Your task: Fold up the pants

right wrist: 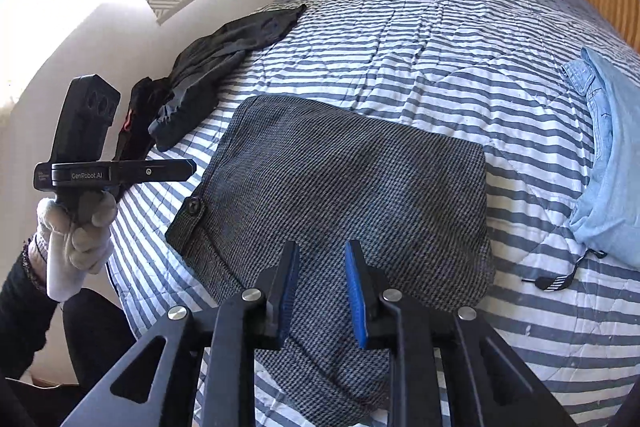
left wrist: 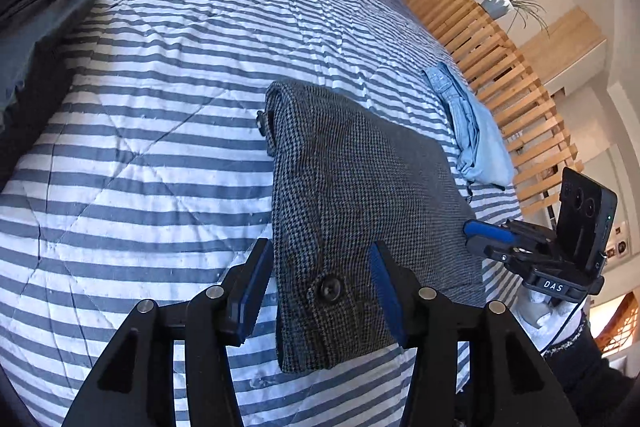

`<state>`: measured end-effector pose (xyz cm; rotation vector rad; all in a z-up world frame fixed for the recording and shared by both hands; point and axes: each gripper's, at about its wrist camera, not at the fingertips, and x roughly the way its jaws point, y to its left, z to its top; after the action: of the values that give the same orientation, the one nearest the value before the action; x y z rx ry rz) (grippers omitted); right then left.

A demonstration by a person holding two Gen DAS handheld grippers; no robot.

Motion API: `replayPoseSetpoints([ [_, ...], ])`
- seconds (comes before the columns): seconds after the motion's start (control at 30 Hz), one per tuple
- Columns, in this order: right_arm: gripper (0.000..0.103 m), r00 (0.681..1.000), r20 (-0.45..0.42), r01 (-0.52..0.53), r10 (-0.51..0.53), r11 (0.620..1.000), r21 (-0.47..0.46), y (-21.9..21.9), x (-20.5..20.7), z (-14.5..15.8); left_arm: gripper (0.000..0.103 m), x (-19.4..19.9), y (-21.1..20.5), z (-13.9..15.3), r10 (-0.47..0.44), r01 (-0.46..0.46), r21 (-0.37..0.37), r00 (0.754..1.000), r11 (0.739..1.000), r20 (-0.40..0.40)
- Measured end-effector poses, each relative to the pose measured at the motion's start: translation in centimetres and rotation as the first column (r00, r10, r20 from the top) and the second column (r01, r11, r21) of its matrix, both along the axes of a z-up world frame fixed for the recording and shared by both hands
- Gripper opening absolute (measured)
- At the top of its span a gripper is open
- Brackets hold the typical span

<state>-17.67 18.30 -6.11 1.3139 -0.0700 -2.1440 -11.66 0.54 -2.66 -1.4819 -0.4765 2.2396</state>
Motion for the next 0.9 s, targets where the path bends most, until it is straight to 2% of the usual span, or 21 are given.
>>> replayPoseSetpoints([
  [0.07,0.021,0.999,0.033,0.006,-0.007,1.0,0.02,-1.0,-0.3,-1.7,0.053,-0.3,0.5,-1.9,0.002,-0.001,-0.035,0.999,0.999,0.043],
  [0.13,0.022,0.998,0.063,0.008,-0.012,0.998,0.062,-2.1,-0.8,-4.0,0.061,-0.5,0.9,-4.1,0.006,0.003,-0.13,0.998,0.991,0.069],
  [0.17,0.022,0.998,0.055,0.003,-0.007,0.998,0.069,-2.6,-0.9,-4.4,0.061,-0.6,0.8,-4.7,0.015,-0.006,-0.125,0.997,0.992,0.074],
  [0.27,0.021,0.999,0.048,-0.011,0.005,0.993,0.119,-3.4,-0.7,-3.5,0.06,-0.4,0.0,-3.4,0.044,-0.039,-0.1,0.998,0.994,0.043],
  [0.4,0.022,1.0,-0.005,0.015,-0.015,0.999,0.035,-0.4,0.7,-0.7,0.057,0.4,-0.5,0.4,0.085,-0.089,-0.059,0.995,0.994,-0.058],
  [0.47,0.022,0.996,-0.063,0.069,-0.068,0.998,0.008,1.3,1.3,0.2,0.045,0.2,0.6,2.3,0.062,-0.065,-0.022,0.992,0.998,-0.109],
  [0.53,0.022,0.988,-0.099,0.113,-0.117,0.993,-0.039,2.3,1.2,1.1,0.035,-0.6,3.1,3.5,0.009,-0.012,-0.02,0.99,1.0,-0.141],
  [0.57,0.022,0.985,-0.106,0.132,-0.138,0.989,-0.061,2.6,0.9,1.3,0.028,-1.4,4.7,3.6,-0.027,0.025,-0.018,0.99,1.0,-0.14],
  [0.67,0.022,0.979,-0.105,0.161,-0.173,0.98,-0.114,2.2,-0.9,1.4,0.015,-3.9,9.6,2.9,-0.102,0.102,-0.013,0.986,0.995,-0.128],
  [0.7,0.022,0.976,-0.104,0.177,-0.189,0.977,-0.117,1.9,-1.6,1.2,0.015,-4.6,11.0,2.5,-0.125,0.12,-0.045,0.983,0.992,-0.131],
  [0.77,0.022,0.978,-0.056,0.193,-0.202,0.971,-0.143,1.1,-3.0,0.2,0.01,-5.5,13.0,0.8,-0.158,0.13,-0.194,0.978,0.972,-0.139],
  [0.8,0.022,0.98,-0.02,0.191,-0.196,0.97,-0.154,0.8,-3.6,-0.5,0.008,-6.0,13.2,-0.7,-0.171,0.138,-0.243,0.978,0.96,-0.121],
  [0.83,0.021,0.982,0.007,0.187,-0.187,0.974,-0.129,0.2,-4.1,-1.6,0.006,-6.4,12.8,-2.4,-0.165,0.139,-0.241,0.982,0.961,-0.092],
  [0.87,0.019,0.984,0.015,0.18,-0.179,0.982,-0.057,-0.5,-4.5,-3.0,0.005,-6.5,11.9,-3.5,-0.138,0.12,-0.166,0.986,0.979,-0.099],
  [0.9,0.008,0.985,0.026,0.169,-0.17,0.985,0.033,-1.2,-4.8,-5.1,0.005,-6.2,11.2,-3.7,-0.13,0.116,-0.128,0.985,0.985,-0.112],
])
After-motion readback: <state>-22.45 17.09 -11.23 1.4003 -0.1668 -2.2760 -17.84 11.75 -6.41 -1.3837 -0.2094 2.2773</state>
